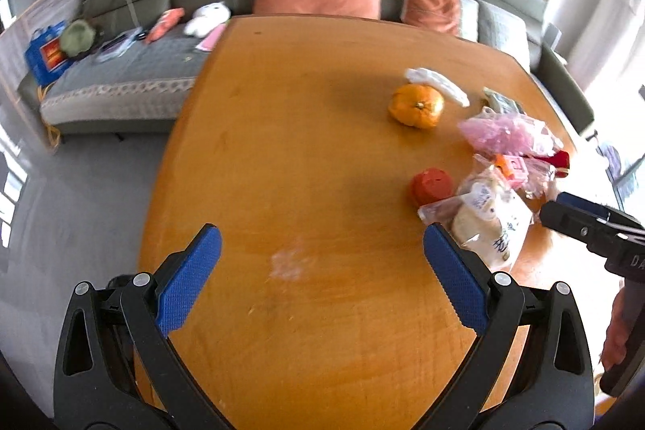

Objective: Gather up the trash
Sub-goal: 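Move both tools back over the table, then grasp the red bottle cap with the left gripper while the right gripper grasps the bread bag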

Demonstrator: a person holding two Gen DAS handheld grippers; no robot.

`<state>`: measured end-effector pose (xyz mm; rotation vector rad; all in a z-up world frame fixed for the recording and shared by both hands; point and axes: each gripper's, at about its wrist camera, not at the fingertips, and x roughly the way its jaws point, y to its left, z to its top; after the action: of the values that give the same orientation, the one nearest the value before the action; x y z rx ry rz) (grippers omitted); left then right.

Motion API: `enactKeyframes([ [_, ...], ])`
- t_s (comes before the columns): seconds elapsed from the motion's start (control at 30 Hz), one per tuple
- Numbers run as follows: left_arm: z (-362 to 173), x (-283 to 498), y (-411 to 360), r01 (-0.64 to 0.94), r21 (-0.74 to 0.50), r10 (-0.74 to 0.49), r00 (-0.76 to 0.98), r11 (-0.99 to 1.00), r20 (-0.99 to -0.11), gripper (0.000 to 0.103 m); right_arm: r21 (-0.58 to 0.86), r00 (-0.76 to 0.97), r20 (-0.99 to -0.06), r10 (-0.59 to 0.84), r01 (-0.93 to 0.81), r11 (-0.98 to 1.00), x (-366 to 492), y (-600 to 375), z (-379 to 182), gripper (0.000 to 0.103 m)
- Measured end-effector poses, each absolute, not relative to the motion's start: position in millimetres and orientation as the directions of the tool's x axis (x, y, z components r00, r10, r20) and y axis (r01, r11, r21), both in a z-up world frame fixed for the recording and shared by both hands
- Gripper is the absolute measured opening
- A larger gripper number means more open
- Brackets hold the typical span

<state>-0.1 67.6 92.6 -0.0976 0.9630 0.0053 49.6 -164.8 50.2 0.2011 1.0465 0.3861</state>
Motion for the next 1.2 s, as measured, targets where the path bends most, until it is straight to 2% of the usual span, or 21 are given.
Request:
enactKeyframes([
  [0.27, 87.2, 20.4, 61.4, 0.105, -0.050, -0.101, 0.554, 0.993, -0.827, 0.097, 0.445, 0.411, -0.838, 0.359, 0.134, 0.886, 54.2, -182.6, 19.2, 0.077],
  [0.47, 77.8, 22.6, 87.0, 0.155, -0.063, -0.138, 0.539, 0.986, -0.831, 0.097, 0.441, 0.424, -0.859, 0.287, 0.327, 0.836, 64.0, -165.0, 12.5, 0.077],
  [0.57, 73.5, 25.1, 104.3, 0.148, -0.084, -0.151, 0.532, 0.985, -0.833, 0.097, 0.379, 0.419, -0.885, 0.205, 0.391, 0.839, 71.3, -154.0, 10.1, 0.082],
  [0.77, 66.3, 29.8, 134.4, 0.104, -0.133, -0.168, 0.526, 0.986, -0.834, 0.097, 0.192, 0.356, -0.933, 0.040, 0.401, 0.896, 86.4, -132.6, 3.9, 0.089],
  [0.97, 65.6, 26.3, 145.2, 0.065, -0.178, -0.185, 0.532, 0.982, -0.826, 0.097, 0.140, 0.299, -0.953, 0.038, 0.327, 0.935, 85.4, -134.2, -8.9, 0.089],
  [1.0, 65.4, 25.9, 145.6, 0.062, -0.183, -0.188, 0.531, 0.981, -0.826, 0.097, 0.167, 0.295, -0.953, 0.069, 0.323, 0.932, 84.2, -137.9, -10.7, 0.086],
  [1.07, 65.9, 24.7, 140.9, 0.058, -0.188, -0.190, 0.530, 0.980, -0.826, 0.097, 0.196, 0.307, -0.946, 0.105, 0.285, 0.938, 79.7, -141.8, -5.9, 0.074],
  [1.2, 70.9, 22.5, 124.3, 0.088, -0.167, -0.188, 0.543, 0.982, -0.819, 0.097, 0.211, 0.342, -0.931, 0.125, 0.227, 0.951, 62.8, -152.2, 5.6, 0.068],
])
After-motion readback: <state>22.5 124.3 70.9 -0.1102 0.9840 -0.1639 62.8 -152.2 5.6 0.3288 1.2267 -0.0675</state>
